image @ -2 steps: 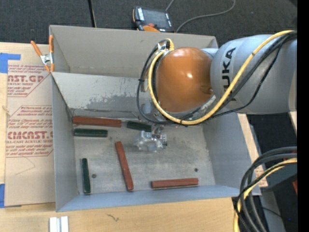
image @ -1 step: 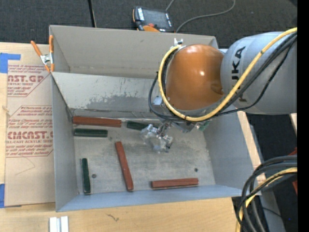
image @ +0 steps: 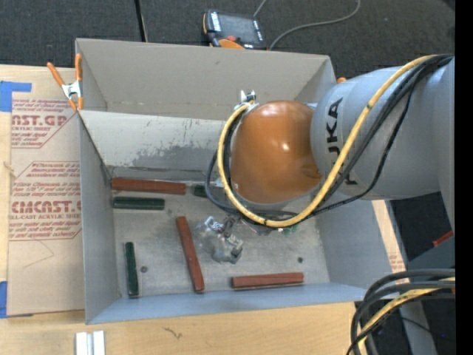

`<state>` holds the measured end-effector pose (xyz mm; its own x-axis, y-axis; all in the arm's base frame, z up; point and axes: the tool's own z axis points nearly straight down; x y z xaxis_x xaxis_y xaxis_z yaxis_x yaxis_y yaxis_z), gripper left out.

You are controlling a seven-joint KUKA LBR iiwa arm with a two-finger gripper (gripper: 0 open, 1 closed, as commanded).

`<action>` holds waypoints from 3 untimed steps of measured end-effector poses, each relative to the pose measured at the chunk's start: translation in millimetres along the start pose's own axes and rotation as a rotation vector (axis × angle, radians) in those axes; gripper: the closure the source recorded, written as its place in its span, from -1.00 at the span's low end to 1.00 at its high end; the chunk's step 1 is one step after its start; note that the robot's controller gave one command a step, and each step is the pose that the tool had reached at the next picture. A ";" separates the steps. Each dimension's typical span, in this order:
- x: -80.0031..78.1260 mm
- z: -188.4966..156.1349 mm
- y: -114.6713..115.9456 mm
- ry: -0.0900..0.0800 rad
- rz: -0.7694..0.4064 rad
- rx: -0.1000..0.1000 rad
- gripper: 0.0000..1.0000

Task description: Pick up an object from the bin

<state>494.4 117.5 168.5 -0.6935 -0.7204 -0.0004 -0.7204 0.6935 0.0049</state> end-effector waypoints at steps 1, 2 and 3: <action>0.6 -0.6 -3.2 -0.001 0.003 0.004 -1.00; -61.5 57.4 36.5 -0.001 -0.555 0.002 -1.00; -23.6 57.0 -28.4 0.003 -1.168 0.003 -1.00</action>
Offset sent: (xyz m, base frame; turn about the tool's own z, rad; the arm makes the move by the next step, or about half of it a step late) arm 0.0000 0.0000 0.0000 0.0000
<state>531.1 115.0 111.5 0.3912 -0.9203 -0.0008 -0.9203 -0.3912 0.0004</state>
